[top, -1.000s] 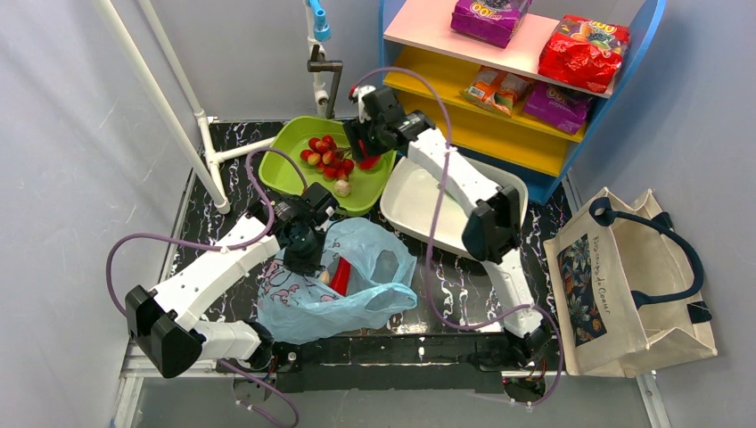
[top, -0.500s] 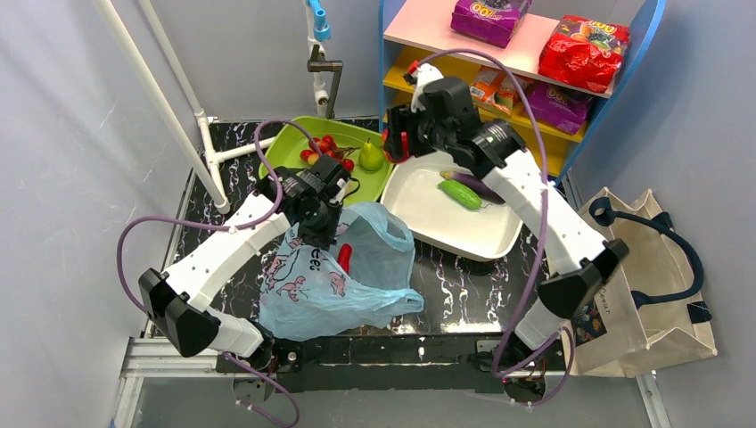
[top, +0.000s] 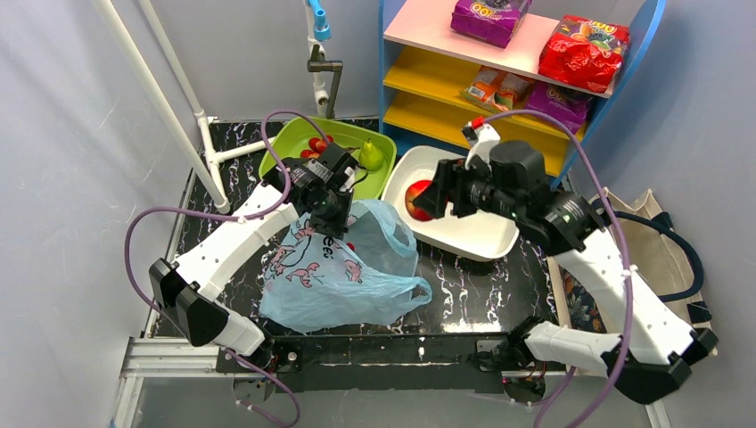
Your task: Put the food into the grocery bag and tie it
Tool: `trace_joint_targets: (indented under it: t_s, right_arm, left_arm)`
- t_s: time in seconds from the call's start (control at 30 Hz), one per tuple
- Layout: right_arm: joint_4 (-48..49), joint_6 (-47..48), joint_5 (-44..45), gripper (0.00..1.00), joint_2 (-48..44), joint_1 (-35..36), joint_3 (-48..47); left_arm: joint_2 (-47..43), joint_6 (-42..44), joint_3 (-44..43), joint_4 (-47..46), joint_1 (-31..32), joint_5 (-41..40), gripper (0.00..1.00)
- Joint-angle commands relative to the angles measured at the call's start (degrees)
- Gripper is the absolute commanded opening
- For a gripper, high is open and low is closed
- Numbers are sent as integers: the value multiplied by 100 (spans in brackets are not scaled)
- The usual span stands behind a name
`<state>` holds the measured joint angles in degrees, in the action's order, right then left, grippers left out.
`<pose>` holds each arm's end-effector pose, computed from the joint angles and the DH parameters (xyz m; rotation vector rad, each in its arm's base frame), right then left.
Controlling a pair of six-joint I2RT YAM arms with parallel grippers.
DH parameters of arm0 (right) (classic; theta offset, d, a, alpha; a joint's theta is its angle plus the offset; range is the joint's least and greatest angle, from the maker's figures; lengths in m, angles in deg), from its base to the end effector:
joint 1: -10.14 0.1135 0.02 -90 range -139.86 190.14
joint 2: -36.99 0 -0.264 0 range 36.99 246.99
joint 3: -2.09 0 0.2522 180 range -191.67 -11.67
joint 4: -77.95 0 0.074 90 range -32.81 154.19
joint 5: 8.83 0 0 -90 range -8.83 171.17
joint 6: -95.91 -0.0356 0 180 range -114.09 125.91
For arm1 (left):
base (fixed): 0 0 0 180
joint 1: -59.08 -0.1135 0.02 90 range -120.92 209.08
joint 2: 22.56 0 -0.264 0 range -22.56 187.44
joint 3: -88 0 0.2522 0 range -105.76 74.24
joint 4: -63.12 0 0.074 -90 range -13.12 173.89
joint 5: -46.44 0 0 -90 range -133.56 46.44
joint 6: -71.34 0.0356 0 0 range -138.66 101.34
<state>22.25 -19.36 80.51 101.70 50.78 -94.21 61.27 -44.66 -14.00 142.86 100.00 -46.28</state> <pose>0.1683 0.1450 0.4395 -0.2847 2.0518 0.7403 0.2153 -0.1844 0.3583 0.3325 2.6632 -0.3217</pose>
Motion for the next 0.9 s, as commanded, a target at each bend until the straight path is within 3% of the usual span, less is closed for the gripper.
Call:
trace_joint_targets:
  t_s: [0.0, 0.17, 0.43, 0.47, 0.53, 0.57, 0.67, 0.87]
  right_arm:
    - [802, -527, -838, 50, -628, 192, 727]
    - [1250, -797, -1090, 49, -778, 589, 1341]
    - [1588, -801, -979, 50, -59, 1333, 1231]
    - [1622, -794, -994, 51, 72, 1360, 1205]
    - [1611, -754, -1215, 77, 356, 1384, 1096]
    - [1472, -687, -1408, 80, 577, 1385, 928]
    - [816, -506, -1522, 82, 1271, 1490, 384]
    - [1047, -430, -1645, 85, 1641, 1525, 305]
  left_arm:
    - [28, -107, -291, 26, -43, 132, 0]
    - [-36, -147, -317, 44, -42, 107, 0]
    - [-113, -122, -349, 137, -43, 113, 0]
    - [-142, -121, -333, 135, -41, 114, 0]
    - [-209, -148, -263, 123, -43, 102, 0]
    - [-241, -163, -230, 116, -41, 98, 0]
    - [-347, -222, -87, 95, -41, 101, 0]
    - [-565, -347, 243, -10, -43, 126, 0]
